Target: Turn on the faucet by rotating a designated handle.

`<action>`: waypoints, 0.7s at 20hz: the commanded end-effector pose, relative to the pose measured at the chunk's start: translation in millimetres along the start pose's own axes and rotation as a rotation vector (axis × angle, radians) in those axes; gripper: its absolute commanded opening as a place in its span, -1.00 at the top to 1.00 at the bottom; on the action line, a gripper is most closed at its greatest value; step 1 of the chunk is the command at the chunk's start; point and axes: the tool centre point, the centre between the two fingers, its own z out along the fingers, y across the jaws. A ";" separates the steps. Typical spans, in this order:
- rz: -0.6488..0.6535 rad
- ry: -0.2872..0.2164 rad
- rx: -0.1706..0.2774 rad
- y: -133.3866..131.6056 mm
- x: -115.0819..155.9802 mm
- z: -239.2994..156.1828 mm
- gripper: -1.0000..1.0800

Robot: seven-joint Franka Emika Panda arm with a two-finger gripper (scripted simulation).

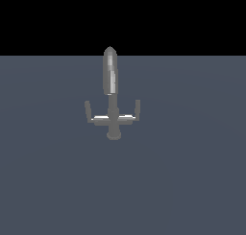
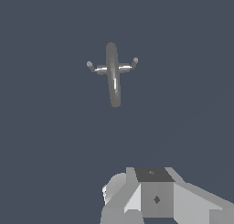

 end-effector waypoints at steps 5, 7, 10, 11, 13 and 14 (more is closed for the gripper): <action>-0.009 0.004 -0.008 -0.1 0.2 -1.6 1.00; -0.021 0.008 -0.018 -0.3 0.4 -3.6 1.00; -0.048 0.018 -0.040 -0.7 0.9 -8.1 1.00; -0.059 0.022 -0.049 -1.0 1.1 -10.0 1.00; -0.085 0.030 -0.072 -1.6 1.5 -14.3 1.00; -0.100 0.034 -0.084 -2.0 1.8 -16.7 1.00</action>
